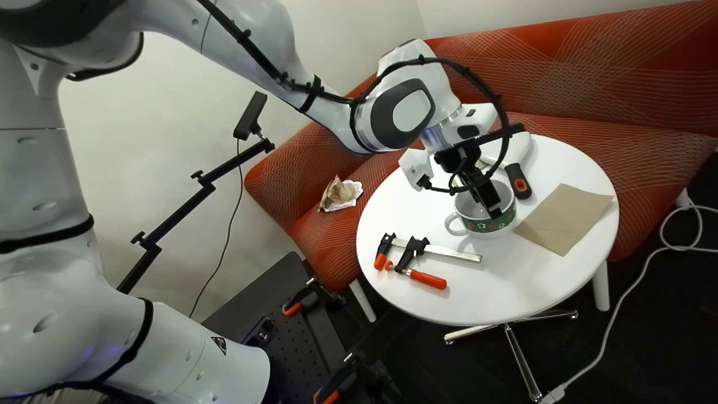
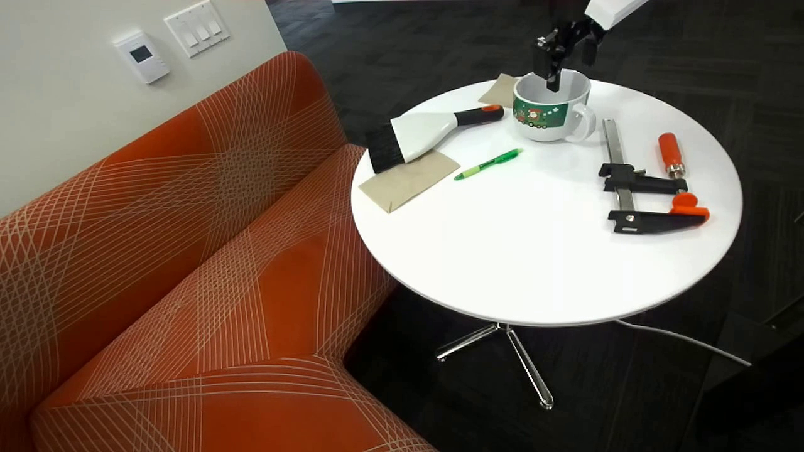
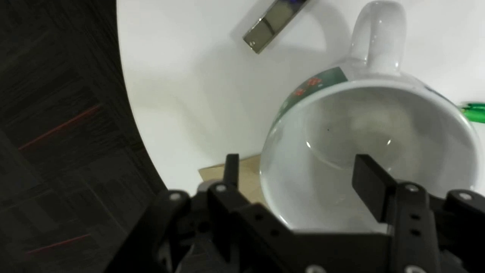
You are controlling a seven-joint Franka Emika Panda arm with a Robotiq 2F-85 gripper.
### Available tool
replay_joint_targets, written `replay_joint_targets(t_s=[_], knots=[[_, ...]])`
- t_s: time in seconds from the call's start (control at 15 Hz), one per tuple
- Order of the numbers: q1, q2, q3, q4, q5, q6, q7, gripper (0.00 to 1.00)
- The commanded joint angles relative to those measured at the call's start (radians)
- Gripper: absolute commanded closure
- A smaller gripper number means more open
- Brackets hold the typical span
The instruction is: Move the green mug to the center of the table
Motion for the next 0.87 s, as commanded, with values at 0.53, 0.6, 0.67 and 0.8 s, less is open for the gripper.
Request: replay_joint_targets(t_s=[0.53, 0.6, 0.67, 0.8], knots=[[0.002, -0.201, 0.039, -0.139, -0.114, -0.006, 0.016, 0.00], [0.000, -0.197, 0.039, -0.138, -0.113, -0.006, 0.015, 0.00], [-0.001, -0.192, 0.039, -0.136, -0.113, -0.005, 0.015, 0.00], [-0.002, -0.187, 0.039, -0.136, -0.112, -0.005, 0.014, 0.00]])
